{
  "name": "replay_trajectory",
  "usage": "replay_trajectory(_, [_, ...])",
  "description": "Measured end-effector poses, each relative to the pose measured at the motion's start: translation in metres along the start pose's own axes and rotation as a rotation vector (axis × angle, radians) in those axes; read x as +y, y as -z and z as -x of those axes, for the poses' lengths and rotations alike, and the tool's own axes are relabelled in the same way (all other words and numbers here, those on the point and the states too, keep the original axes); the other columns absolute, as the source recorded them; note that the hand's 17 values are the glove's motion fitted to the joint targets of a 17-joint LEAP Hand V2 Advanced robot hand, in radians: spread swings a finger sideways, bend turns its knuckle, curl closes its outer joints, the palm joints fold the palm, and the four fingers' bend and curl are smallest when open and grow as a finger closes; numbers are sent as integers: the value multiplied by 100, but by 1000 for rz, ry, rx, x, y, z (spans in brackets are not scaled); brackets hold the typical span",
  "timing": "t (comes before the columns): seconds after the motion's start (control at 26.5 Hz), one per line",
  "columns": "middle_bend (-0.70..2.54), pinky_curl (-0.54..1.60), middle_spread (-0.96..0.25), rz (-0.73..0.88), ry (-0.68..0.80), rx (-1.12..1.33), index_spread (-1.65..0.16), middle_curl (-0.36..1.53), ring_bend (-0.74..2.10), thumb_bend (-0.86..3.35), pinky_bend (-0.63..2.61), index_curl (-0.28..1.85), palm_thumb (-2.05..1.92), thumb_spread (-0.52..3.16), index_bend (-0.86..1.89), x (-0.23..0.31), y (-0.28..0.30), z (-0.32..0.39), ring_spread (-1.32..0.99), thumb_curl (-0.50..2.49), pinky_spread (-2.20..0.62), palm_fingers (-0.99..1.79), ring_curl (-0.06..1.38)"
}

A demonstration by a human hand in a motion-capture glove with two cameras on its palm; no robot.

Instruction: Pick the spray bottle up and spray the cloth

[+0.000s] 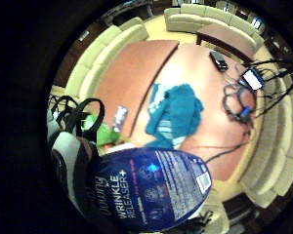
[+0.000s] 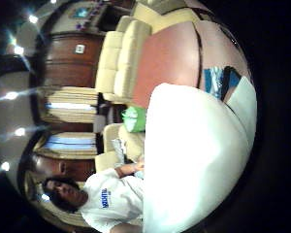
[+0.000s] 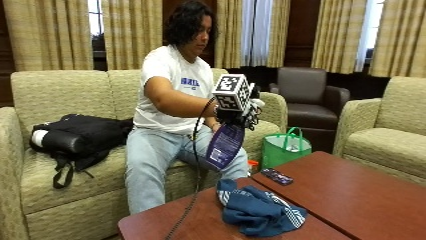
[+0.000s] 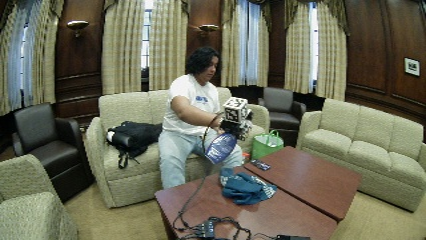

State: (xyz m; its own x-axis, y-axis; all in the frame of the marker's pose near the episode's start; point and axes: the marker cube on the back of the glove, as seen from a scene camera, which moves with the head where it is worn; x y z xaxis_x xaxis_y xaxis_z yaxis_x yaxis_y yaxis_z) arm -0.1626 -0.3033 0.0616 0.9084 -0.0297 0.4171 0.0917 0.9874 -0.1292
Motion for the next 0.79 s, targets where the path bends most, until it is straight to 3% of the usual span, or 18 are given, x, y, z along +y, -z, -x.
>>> replay_trajectory(0.3, [66, 39, -19, -207, 124, -375, -25, 53, 66, -3, 40, 59, 89, 34, 43, 21, -39, 15, -22, 83, -28, 139, 46])
replay_trajectory(0.79, [66, 39, -18, -319, 96, -478, -25, 53, 65, -3, 40, 60, 89, 34, 43, 26, -175, 8, -22, 85, -28, 139, 46])
